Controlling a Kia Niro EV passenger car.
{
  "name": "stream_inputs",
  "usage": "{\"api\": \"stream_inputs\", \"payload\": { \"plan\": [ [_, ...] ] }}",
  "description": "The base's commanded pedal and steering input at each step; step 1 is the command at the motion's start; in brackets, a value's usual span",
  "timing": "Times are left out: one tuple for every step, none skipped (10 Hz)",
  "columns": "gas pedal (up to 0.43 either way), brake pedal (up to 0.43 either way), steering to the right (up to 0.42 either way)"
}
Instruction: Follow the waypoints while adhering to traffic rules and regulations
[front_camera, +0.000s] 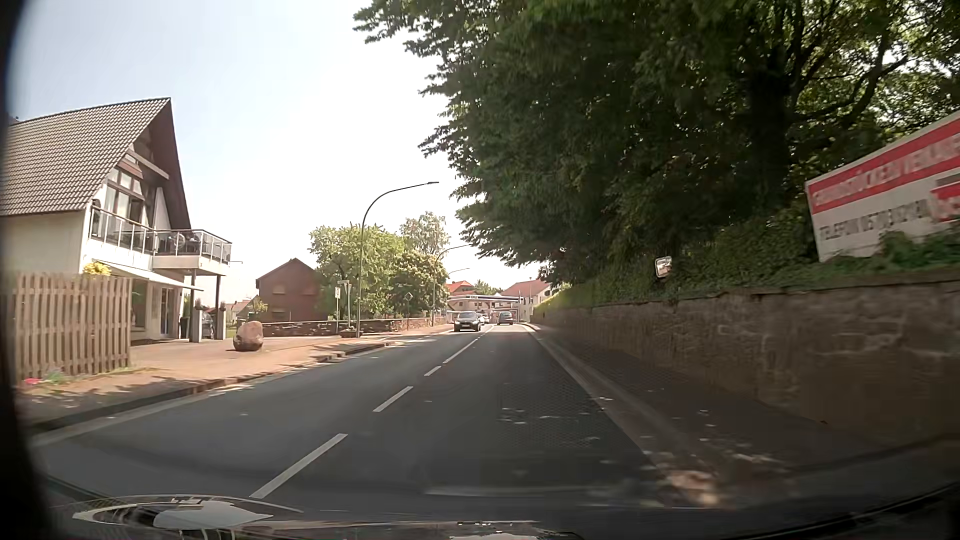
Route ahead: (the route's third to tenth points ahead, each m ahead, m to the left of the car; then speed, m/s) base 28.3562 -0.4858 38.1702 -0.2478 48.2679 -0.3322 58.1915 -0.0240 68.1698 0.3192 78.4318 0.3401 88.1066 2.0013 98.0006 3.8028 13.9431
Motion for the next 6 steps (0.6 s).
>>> {"api": "stream_inputs", "payload": {
  "plan": [
    [0.220,0.000,0.004],
    [0.209,0.000,0.003],
    [0.197,0.000,0.003],
    [0.189,0.000,0.003],
    [0.169,0.000,0.004],
    [0.169,0.000,0.003]
  ]
}}
